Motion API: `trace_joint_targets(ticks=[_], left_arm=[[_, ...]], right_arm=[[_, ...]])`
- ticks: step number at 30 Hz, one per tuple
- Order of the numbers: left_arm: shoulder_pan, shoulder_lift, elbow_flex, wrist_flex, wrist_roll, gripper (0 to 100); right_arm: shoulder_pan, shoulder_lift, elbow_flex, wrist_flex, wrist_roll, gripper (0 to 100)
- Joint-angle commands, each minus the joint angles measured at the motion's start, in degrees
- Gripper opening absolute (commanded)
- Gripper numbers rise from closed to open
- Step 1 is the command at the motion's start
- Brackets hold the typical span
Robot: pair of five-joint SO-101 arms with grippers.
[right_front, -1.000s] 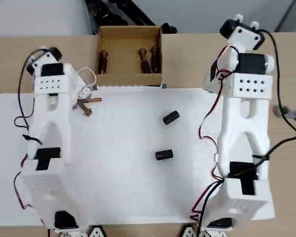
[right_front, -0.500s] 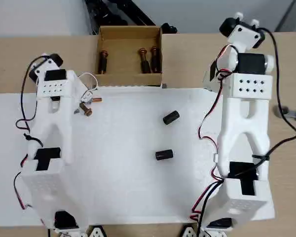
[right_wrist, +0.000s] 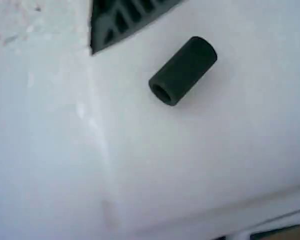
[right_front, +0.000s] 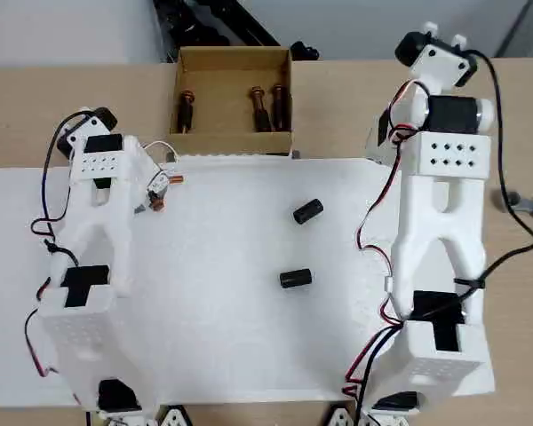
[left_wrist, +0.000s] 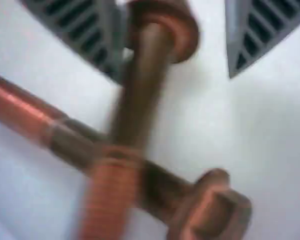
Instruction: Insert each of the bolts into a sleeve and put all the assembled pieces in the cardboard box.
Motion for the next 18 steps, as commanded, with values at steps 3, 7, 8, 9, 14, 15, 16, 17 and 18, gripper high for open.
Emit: trace_joint_targets(ticks=[3,7,8,9,14,15,16,17,18], left_arm=[[0.1,-0.4,-0.3,-1.4,-1.8,3],[0.0,-0.4,-0.3,-1.6,-4.6,0],[0.0,-0.5,-0.3,-1.5,-5.1,0],[0.0,-0.6,-0.3,-1.2,-5.5,0],[0.5,-1.1,-0.7,0.4,-9.4,1],[0.9,-1.1,-0.7,0.5,-11.1,1],[1.2,-1.1,-0.7,0.6,-12.6,1],[1.4,-1.1,-0.7,1.1,-14.2,1],[1.8,-1.1,-0.7,1.7,-15.6,1]], right_arm=[[0.1,-3.6,-0.3,-0.1,-0.5,15.4],[0.1,-3.6,-0.3,-0.1,-0.5,15.4],[0.1,-3.6,-0.3,-0.1,-0.5,15.4],[0.1,-3.6,-0.3,-0.1,-0.5,15.4],[0.2,-3.6,-0.3,-0.1,-0.5,15.4],[0.2,-3.6,-0.3,-0.1,-0.5,15.4],[0.2,-3.6,-0.3,-0.1,-0.5,15.4],[0.2,-3.6,-0.3,-0.1,-0.5,15.4],[0.2,-3.6,-0.3,-0.1,-0.5,15.4]])
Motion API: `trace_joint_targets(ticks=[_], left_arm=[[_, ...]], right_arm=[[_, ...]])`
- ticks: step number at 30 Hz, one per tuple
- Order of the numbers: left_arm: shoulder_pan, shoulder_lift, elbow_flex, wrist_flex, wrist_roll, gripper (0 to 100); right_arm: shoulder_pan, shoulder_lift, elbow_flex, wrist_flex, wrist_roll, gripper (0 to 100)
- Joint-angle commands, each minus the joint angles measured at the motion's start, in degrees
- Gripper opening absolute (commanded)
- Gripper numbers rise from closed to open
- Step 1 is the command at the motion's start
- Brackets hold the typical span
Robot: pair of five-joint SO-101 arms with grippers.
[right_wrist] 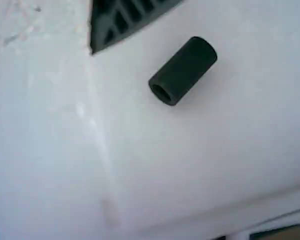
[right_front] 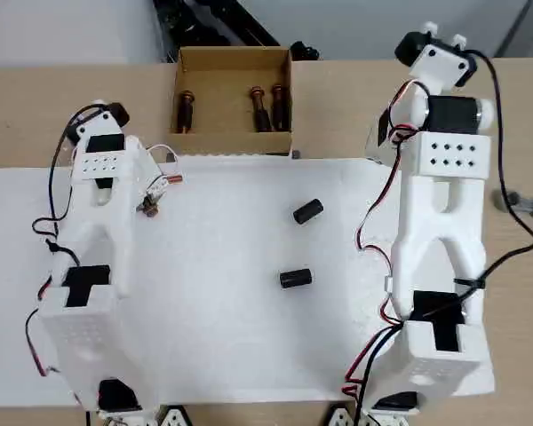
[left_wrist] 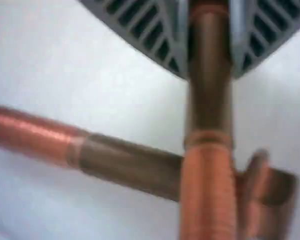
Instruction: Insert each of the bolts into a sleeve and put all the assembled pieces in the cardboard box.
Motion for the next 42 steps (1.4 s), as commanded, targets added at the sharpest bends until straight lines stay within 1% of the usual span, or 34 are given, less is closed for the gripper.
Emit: trace_joint_targets(ticks=[1,6,14,16,20,23,27,28,33,38,40,42], left_arm=[[1.3,-1.4,-1.2,2.5,-4.9,1],[3.3,-6.7,-1.5,5.4,-14.7,1],[4.5,-24.4,-1.3,7.4,-31.3,1],[4.5,-28.1,-1.2,9.5,-36.1,1],[4.5,-34.8,-1.2,13.6,-41.1,1],[5.0,-39.0,-1.2,18.1,-47.0,1],[6.7,-44.6,-1.2,26.2,-59.1,1],[6.8,-45.9,-1.1,27.1,-62.1,1],[6.8,-53.2,1.1,26.8,-73.2,1],[6.8,-58.7,6.8,26.7,-87.0,1],[6.7,-60.6,8.7,26.7,-90.2,1],[6.7,-62.2,9.8,26.7,-91.8,1]], right_arm=[[0.2,-3.6,-0.3,-0.1,-0.5,15.4],[0.2,-3.5,-0.3,-0.2,-0.7,15.4],[0.2,-3.6,-0.3,-0.1,-0.6,15.4],[0.2,-3.6,-0.3,-0.1,-0.6,15.4],[0.2,-3.6,-0.3,-0.1,-0.7,15.4],[0.2,-3.6,-0.3,-0.1,-0.7,15.4],[0.1,-3.6,-0.3,-0.1,-0.7,15.4],[0.1,-3.6,-0.3,-0.1,-0.7,15.4],[0.1,-3.6,-0.3,0.0,-0.7,15.4],[0.1,-4.2,-0.3,1.9,-0.3,15.4],[0.1,-6.5,-0.2,2.2,-0.2,15.4],[-0.3,-10.1,0.9,2.1,0.2,15.4]])
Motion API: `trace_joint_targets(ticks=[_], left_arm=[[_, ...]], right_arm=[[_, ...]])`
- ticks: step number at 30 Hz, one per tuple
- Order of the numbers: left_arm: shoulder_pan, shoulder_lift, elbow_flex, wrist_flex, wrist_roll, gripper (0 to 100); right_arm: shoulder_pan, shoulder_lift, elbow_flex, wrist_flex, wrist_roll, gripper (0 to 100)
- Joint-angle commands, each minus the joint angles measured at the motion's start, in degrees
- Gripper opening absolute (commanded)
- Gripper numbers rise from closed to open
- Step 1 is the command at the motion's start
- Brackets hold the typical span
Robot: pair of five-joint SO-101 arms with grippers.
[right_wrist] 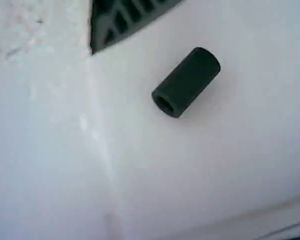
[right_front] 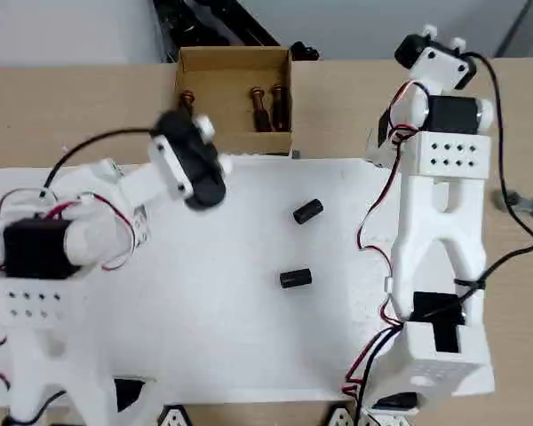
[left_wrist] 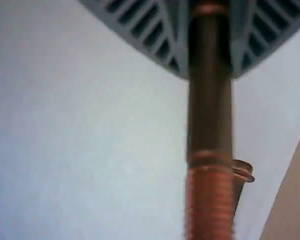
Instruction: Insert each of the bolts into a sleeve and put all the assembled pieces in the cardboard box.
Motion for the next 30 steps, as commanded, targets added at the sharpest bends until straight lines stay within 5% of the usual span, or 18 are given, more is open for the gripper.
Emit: trace_joint_targets(ticks=[1,14,21,30], left_arm=[[0.4,-4.3,0.8,1.0,-3.7,1],[0.4,-8.3,23.2,-5.5,-23.5,1],[-2.0,-8.2,39.9,-26.0,-34.1,1],[-7.6,-8.1,52.8,-46.2,-42.5,1]], right_arm=[[-1.1,-9.2,1.7,0.6,1.2,15.4],[-7.6,-53.6,45.0,0.0,7.6,15.4],[-7.5,-67.8,51.0,-3.4,2.9,15.4],[-7.6,-61.9,51.1,-3.9,1.1,15.4]])
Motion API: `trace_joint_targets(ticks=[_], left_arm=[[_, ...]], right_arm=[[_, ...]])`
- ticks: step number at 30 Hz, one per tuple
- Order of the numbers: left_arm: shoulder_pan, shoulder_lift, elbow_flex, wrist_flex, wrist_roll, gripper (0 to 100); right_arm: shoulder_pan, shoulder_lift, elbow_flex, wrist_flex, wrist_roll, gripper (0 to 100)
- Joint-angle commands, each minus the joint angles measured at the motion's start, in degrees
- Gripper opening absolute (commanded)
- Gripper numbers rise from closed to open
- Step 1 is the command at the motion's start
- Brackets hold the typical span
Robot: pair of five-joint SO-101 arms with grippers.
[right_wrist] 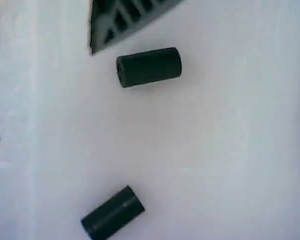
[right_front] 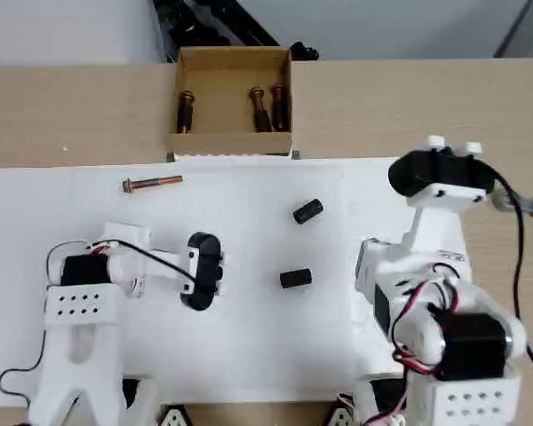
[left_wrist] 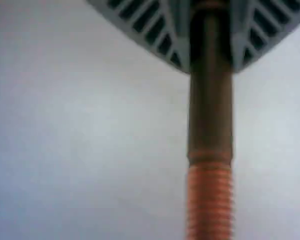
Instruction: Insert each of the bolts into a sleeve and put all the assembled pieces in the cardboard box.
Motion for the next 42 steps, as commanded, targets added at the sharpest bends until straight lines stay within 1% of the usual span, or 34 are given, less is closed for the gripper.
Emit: trace_joint_targets(ticks=[1,7,11,19,20,22,26,28,30,33,35,39,42], left_arm=[[-0.8,-1.0,0.9,-10.2,-2.4,1],[-0.8,-1.0,0.7,-10.8,-2.2,2],[-0.7,-1.0,-0.1,-11.9,1.9,10],[-0.8,-1.1,-0.6,-12.0,4.3,26],[-0.9,-1.2,-0.6,-12.0,5.3,28],[-0.7,-1.5,-1.3,-12.0,9.5,30],[-0.7,-1.5,-5.4,-9.1,18.4,30],[-0.6,-1.5,-7.9,-5.7,24.2,30],[-0.5,-1.5,-10.8,-2.8,32.6,30],[-0.9,-1.5,-14.5,-0.2,52.1,29],[-1.0,-1.5,-16.0,3.4,64.3,29],[-0.9,-1.5,-17.1,10.2,82.0,29],[-1.0,-1.5,-16.8,13.6,97.5,29]], right_arm=[[-0.4,3.6,-0.4,-1.8,-0.6,15.4],[-0.6,5.1,-2.9,-1.7,-0.4,15.4],[-0.6,5.6,-5.7,-1.2,-0.4,15.4],[-0.6,5.6,-5.7,-1.1,-0.4,15.4],[-0.6,5.6,-5.7,-1.1,-0.4,15.4],[-0.6,5.6,-5.7,-1.1,-0.4,15.4],[-0.6,5.2,-5.8,-1.1,-0.5,15.4],[-0.7,5.1,-6.0,-1.1,-0.5,15.4],[-0.7,5.1,-6.0,-0.4,-0.6,15.4],[-0.4,5.5,-5.9,0.8,-0.7,15.4],[-0.6,5.5,-5.8,0.8,-0.8,15.4],[-0.6,5.7,-5.7,0.7,-2.6,15.4],[-0.7,5.7,-5.6,0.6,-3.3,15.4]])
